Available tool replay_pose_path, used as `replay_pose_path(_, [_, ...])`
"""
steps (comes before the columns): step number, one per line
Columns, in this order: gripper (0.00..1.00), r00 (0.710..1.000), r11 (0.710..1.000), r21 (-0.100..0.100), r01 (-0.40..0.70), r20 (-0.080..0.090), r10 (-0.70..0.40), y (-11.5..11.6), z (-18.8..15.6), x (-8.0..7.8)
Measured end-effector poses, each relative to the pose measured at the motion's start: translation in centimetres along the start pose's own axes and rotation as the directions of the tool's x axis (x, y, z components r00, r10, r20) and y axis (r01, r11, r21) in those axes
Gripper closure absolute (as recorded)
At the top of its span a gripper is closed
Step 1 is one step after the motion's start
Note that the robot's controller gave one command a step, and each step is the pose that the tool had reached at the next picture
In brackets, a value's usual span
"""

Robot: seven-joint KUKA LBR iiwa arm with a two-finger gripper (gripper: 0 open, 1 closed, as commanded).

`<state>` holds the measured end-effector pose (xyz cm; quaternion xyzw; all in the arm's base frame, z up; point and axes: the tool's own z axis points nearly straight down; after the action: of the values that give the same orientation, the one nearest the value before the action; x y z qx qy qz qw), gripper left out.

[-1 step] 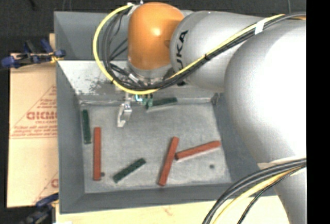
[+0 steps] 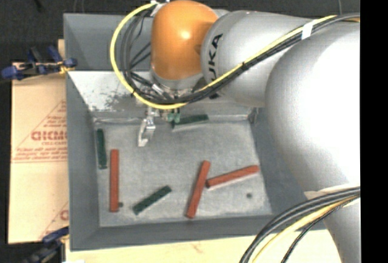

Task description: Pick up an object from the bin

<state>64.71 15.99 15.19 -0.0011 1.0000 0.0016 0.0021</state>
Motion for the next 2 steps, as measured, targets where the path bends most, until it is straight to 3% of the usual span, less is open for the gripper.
replay_pose_path(1, [0.0,0.948,0.948,0.003,0.319,0.003,-0.319,1.9,4.9,5.8])
replay_pose_path(2, [0.0,0.875,0.875,-0.001,0.484,-0.008,-0.484,2.2,6.6,8.7])
